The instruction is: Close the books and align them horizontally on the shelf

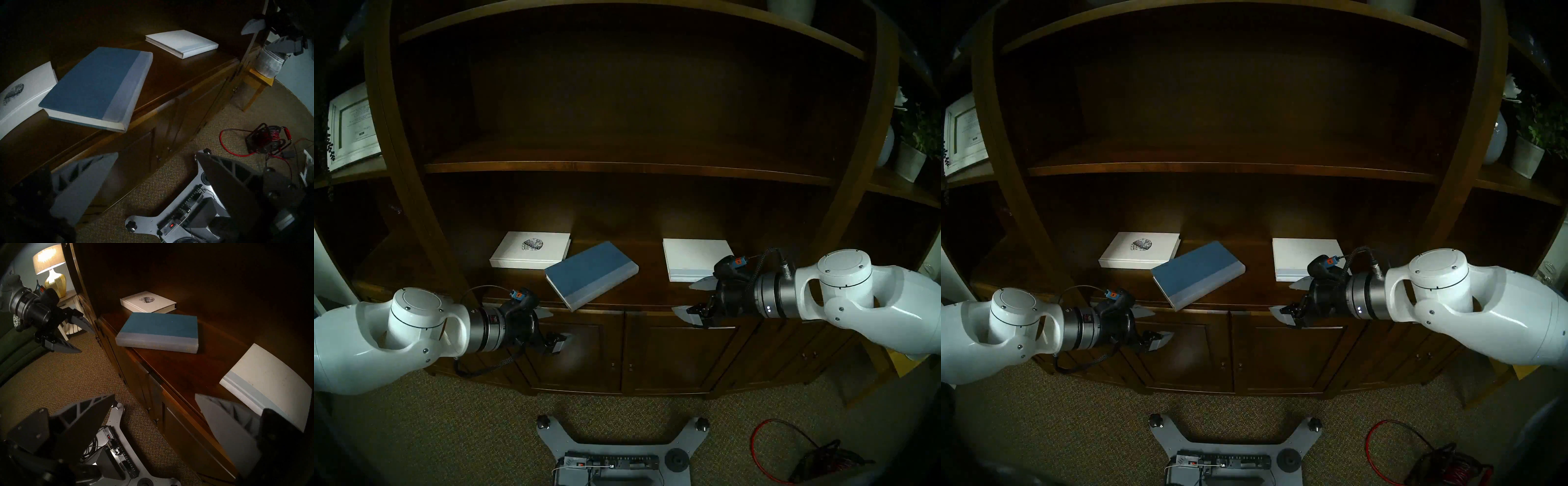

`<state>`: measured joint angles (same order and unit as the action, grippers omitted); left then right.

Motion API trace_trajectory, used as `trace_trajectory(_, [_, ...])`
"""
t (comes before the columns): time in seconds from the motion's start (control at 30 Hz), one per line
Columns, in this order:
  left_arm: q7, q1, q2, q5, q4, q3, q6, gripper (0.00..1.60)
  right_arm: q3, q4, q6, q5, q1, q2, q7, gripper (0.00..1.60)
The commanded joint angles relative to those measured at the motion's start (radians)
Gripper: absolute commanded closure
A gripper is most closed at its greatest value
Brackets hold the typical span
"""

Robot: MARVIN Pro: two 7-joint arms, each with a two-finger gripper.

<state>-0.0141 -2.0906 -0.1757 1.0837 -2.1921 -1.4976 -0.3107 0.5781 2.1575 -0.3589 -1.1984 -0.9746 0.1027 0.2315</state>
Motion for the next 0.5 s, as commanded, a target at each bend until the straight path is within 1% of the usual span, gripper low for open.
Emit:
trace_trajectory(0.0, [0.122, -0.084, -0.065, -0.051, -0.043, -0.043, 0.109, 0.00, 0.023, 0.003, 0.013, -0.001, 0.018, -0.001, -0.001, 0.00])
trace_trajectory(0.13, [0.203, -0.133, -0.112, -0.091, -0.042, -0.061, 0.160, 0.00, 0.026, 0.003, 0.015, -0.001, 0.015, -0.001, -0.001, 0.00])
trace_trajectory(0.2, [0.248, -0.138, -0.126, -0.101, -0.043, -0.052, 0.178, 0.00, 0.028, 0.003, 0.016, -0.001, 0.013, -0.001, -0.001, 0.00])
trace_trajectory(0.3, [0.264, -0.105, -0.147, -0.121, -0.031, -0.010, 0.193, 0.00, 0.032, 0.003, 0.017, -0.001, 0.009, -0.001, -0.001, 0.00])
trace_trajectory(0.47, [0.231, -0.021, -0.172, -0.116, -0.010, 0.051, 0.175, 0.00, 0.032, 0.003, 0.017, -0.001, 0.009, -0.001, -0.001, 0.00])
